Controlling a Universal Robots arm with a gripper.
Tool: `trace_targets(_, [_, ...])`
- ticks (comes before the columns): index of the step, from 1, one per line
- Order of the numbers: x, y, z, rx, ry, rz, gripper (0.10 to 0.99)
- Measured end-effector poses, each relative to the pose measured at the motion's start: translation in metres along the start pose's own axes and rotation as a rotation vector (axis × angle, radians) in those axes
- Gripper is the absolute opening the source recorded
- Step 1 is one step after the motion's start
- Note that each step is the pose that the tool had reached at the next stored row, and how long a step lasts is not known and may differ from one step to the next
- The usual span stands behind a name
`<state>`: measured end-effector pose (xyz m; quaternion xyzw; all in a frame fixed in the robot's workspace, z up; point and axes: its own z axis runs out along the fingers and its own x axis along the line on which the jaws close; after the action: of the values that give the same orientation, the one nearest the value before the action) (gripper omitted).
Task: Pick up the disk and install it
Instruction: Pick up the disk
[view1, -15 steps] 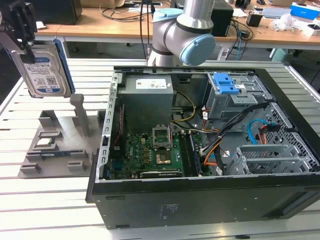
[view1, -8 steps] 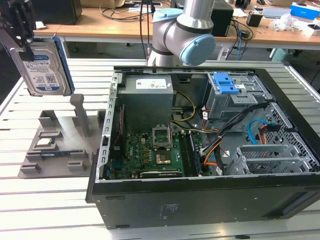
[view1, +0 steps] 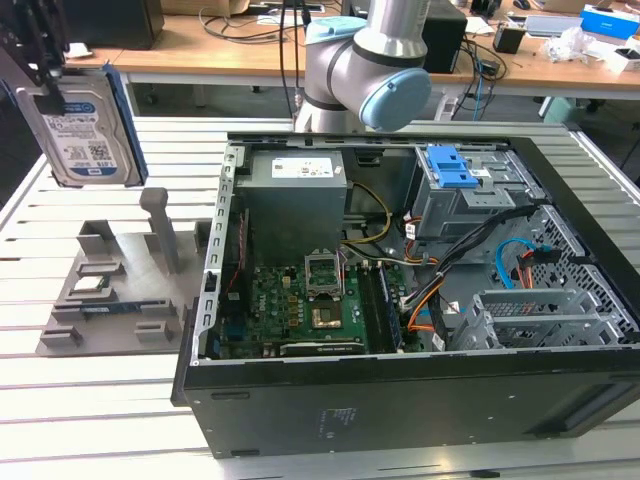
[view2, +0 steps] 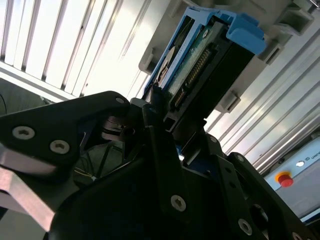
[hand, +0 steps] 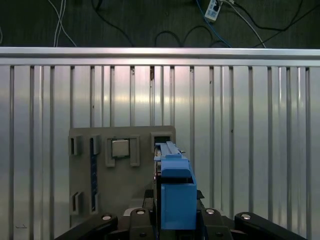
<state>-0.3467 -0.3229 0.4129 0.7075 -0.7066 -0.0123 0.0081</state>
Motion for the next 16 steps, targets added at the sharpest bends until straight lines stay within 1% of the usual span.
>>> trace_targets(3, [0.0000,-0.0001,-0.0033,0.000,0.0000,0.000,0.365])
trace_targets(7, [-0.0001,-0.0001,-0.0110,0.000,0.0000,0.000,0.365])
trace_targets(16, [-0.0001,-0.0001,-0.0203,0.000,0.0000,0.000,0.365])
